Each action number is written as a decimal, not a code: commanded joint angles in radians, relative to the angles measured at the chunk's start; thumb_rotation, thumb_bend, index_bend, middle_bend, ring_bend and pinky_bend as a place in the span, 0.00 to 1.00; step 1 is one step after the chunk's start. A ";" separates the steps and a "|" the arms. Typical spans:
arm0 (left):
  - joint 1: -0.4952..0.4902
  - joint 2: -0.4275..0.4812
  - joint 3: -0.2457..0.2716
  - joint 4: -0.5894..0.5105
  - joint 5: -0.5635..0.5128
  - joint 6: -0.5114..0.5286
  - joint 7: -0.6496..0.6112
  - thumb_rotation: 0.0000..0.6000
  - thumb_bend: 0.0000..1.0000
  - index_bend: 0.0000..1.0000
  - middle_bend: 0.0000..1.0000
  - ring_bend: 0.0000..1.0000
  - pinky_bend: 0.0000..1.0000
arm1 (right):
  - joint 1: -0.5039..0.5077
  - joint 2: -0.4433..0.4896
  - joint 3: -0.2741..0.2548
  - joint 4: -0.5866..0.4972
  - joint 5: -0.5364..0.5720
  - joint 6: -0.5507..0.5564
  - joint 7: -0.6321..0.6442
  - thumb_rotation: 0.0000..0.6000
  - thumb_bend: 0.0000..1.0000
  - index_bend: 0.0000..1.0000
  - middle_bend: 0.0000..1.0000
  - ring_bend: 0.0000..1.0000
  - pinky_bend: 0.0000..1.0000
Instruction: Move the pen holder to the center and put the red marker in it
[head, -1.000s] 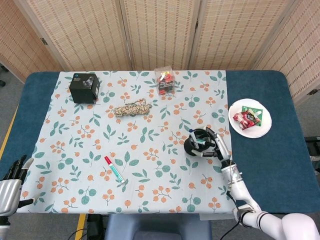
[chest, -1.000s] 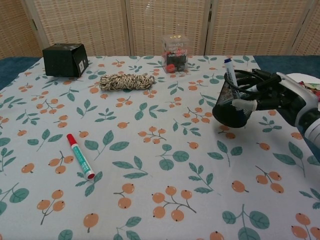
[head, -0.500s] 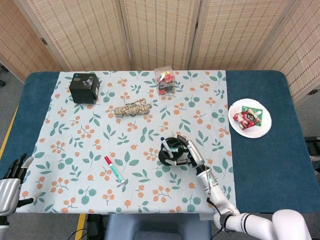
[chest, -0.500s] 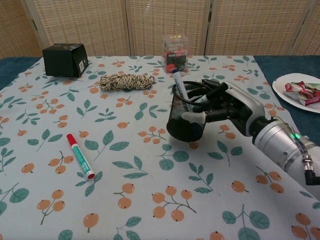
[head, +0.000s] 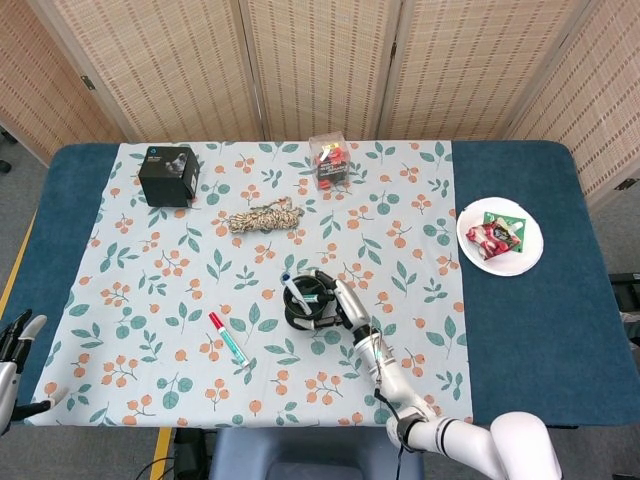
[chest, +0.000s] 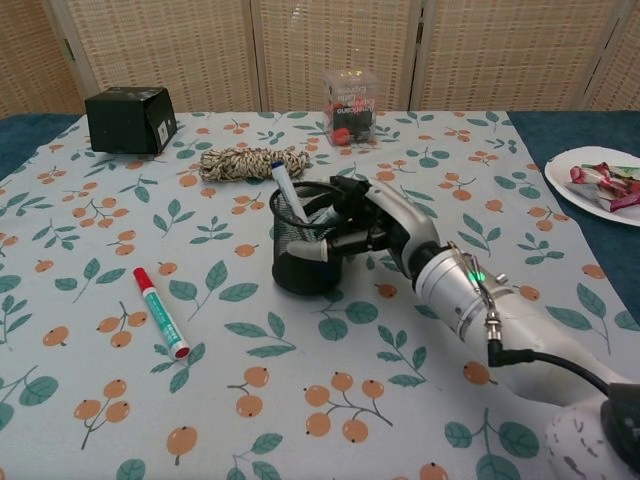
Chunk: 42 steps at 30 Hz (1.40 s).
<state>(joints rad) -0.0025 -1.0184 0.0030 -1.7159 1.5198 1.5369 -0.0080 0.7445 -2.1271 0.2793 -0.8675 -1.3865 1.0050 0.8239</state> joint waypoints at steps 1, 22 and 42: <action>0.000 0.006 -0.005 0.005 -0.009 -0.003 -0.016 1.00 0.12 0.00 0.00 0.10 0.36 | 0.032 -0.031 0.019 0.044 0.000 -0.015 0.011 1.00 0.21 0.44 0.41 0.33 0.39; -0.015 0.009 -0.025 0.021 -0.053 -0.035 -0.023 1.00 0.12 0.00 0.00 0.10 0.36 | 0.015 0.106 -0.083 -0.046 -0.110 0.066 0.003 1.00 0.00 0.00 0.00 0.00 0.00; -0.042 -0.041 -0.013 -0.002 -0.036 -0.069 0.130 1.00 0.12 0.00 0.04 0.10 0.36 | -0.407 0.875 -0.324 -0.675 -0.243 0.502 -0.612 1.00 0.06 0.00 0.00 0.00 0.00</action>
<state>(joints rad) -0.0424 -1.0570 -0.0113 -1.7180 1.4807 1.4689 0.1192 0.4174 -1.3386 0.0071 -1.4790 -1.5972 1.4288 0.3259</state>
